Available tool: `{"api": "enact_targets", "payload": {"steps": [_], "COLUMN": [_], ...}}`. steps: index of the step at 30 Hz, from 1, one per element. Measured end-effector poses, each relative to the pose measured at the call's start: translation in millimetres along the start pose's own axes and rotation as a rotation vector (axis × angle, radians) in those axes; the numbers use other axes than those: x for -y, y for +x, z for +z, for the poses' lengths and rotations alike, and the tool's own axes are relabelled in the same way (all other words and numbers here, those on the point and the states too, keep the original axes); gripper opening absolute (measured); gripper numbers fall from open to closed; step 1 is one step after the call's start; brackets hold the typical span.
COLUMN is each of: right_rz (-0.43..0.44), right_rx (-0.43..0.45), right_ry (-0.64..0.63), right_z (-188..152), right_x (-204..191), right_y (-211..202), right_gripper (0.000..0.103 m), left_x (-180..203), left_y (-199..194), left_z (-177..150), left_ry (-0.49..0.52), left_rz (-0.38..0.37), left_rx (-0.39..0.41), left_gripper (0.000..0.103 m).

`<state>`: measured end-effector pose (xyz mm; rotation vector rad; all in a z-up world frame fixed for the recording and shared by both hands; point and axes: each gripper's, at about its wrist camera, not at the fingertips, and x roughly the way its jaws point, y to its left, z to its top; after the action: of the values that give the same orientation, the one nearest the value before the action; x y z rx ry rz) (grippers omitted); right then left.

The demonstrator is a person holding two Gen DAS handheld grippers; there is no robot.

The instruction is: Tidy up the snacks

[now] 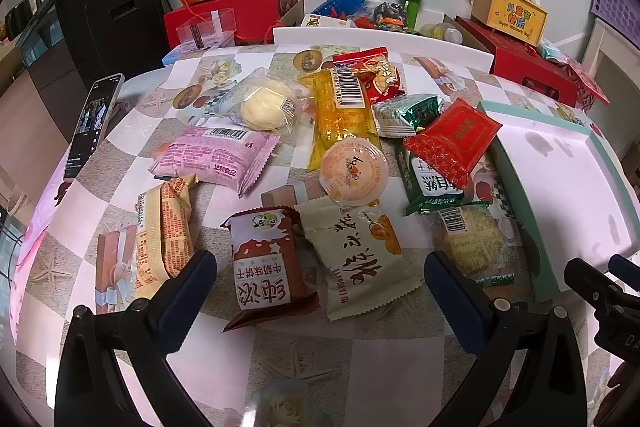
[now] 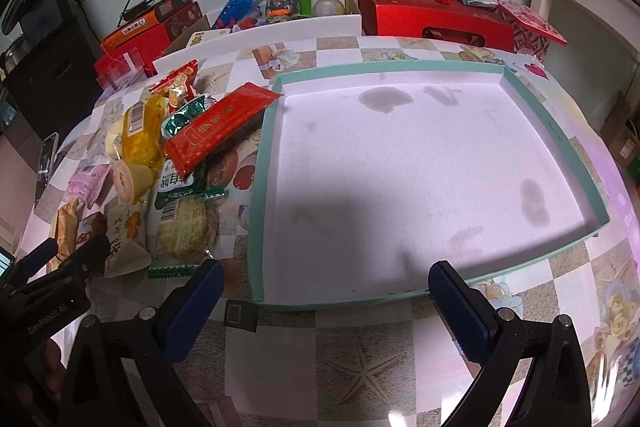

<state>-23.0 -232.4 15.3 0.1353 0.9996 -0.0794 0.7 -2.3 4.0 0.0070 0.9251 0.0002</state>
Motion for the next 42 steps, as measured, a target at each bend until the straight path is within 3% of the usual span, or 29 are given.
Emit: {"api": "enact_targets", "payload": {"steps": [42], "right_rz": [0.001], "right_rx": [-0.004], "right_ry": [0.006], "right_z": [-1.1], "right_x": [3.7], "right_y": [2.3], "right_gripper": [0.103], "left_x": [5.2], "left_y": [3.9], "left_z": [-0.7], "left_ry": [0.028], "left_rz": [0.012], "left_rx": [-0.001], "left_gripper": [0.103]}}
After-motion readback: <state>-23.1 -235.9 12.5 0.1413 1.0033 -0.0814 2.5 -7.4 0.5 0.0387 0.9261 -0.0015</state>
